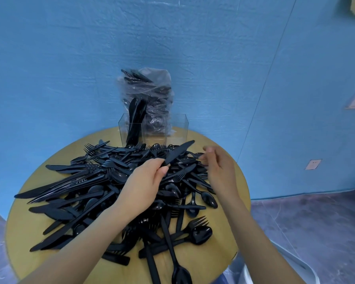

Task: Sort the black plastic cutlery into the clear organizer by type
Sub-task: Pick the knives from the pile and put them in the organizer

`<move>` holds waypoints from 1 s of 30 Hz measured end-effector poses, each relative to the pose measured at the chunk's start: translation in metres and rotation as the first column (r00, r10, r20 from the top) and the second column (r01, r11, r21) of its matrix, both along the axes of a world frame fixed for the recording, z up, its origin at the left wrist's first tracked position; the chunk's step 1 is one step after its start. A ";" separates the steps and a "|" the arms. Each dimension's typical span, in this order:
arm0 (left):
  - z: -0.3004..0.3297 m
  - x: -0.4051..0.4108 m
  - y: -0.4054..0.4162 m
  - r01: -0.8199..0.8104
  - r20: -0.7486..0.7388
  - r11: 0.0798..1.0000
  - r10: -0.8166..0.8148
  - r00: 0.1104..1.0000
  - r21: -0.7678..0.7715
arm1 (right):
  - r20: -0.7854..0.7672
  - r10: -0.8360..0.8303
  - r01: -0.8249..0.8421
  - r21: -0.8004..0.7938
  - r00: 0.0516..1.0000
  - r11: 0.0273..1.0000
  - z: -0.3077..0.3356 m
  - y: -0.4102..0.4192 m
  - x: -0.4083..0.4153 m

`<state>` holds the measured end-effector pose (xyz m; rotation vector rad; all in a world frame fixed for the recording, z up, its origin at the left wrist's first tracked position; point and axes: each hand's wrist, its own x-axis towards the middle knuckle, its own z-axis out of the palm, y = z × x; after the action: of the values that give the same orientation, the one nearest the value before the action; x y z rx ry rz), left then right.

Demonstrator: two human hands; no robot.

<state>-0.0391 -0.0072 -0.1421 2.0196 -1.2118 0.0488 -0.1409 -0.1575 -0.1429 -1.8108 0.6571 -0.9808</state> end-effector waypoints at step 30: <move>-0.005 0.026 -0.010 -0.129 0.034 0.992 0.129 0.991 0.002 | 0.045 0.180 -0.185 0.125 0.983 0.975 0.009 -0.029 0.003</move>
<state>-0.0129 -0.0175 -0.1467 2.1067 -1.1006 0.1437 -0.1379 -0.1864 -0.1340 -1.7043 0.5112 -0.8254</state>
